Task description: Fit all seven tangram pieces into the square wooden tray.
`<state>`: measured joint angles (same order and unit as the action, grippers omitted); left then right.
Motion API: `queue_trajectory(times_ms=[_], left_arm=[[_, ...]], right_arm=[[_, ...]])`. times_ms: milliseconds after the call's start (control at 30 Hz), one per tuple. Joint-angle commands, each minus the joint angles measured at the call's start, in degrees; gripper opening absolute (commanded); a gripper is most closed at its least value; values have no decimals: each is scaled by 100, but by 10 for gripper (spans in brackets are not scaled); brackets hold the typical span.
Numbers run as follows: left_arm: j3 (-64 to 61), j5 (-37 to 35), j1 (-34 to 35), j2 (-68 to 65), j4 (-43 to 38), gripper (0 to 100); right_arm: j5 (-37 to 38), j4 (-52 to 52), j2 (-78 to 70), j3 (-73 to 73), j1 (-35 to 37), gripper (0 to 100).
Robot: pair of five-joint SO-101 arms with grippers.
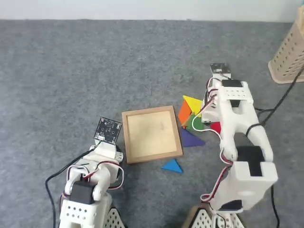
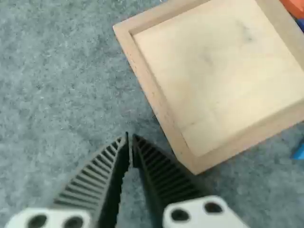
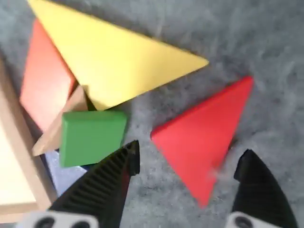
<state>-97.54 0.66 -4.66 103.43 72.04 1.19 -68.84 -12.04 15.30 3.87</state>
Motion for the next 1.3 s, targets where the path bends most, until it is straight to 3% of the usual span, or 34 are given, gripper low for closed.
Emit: queue_trajectory(times_ms=[0, 833, 1067, 1267], left_arm=[[101, -35, 18, 114, 35, 12], [101, -35, 18, 114, 35, 12], [101, -35, 18, 114, 35, 12], [101, -35, 18, 114, 35, 12]], right_arm=[[-26, 92, 92, -185, -66, 322], [-369, 497, -752, -114, -189, 317], [-369, 497, -822, -114, -189, 108], [-334, 426, -576, -79, -198, 91]])
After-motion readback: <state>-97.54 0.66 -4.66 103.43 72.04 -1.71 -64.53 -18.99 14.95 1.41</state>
